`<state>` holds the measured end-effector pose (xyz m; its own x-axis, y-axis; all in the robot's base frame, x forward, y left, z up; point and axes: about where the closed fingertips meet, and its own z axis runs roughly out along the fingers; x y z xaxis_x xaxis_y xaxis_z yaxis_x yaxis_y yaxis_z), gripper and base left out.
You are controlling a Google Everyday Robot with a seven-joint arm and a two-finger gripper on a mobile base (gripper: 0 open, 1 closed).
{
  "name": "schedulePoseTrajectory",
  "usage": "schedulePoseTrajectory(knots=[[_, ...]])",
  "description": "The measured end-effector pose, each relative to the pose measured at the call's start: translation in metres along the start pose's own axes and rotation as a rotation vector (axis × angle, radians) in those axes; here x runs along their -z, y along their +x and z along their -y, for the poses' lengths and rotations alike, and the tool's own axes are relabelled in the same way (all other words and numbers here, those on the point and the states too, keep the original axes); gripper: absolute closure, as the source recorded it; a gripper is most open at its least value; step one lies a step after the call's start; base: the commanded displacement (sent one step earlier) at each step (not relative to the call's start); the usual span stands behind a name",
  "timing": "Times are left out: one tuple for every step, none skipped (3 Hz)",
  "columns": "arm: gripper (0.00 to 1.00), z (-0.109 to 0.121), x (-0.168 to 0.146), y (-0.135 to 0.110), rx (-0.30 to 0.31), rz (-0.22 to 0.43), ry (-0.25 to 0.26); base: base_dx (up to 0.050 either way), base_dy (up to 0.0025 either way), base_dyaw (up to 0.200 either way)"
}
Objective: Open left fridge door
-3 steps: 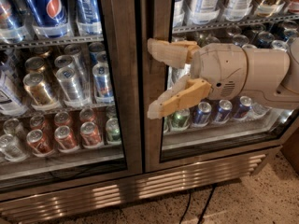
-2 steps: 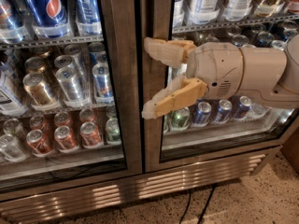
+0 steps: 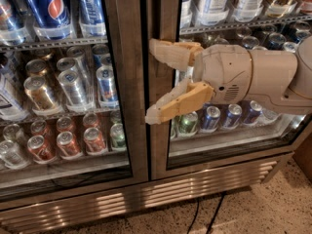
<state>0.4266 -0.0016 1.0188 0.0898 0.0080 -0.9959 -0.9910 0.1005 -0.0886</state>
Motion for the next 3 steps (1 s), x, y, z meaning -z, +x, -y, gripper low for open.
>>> schedulePoseTrajectory(knots=[[0.0,0.001,-0.007,-0.004,0.004,-0.005,0.004,0.0,0.0,0.0],[0.0,0.004,-0.021,-0.012,0.013,-0.016,0.015,0.0,0.0,0.0],[0.0,0.004,-0.021,-0.012,0.013,-0.016,0.015,0.0,0.0,0.198]])
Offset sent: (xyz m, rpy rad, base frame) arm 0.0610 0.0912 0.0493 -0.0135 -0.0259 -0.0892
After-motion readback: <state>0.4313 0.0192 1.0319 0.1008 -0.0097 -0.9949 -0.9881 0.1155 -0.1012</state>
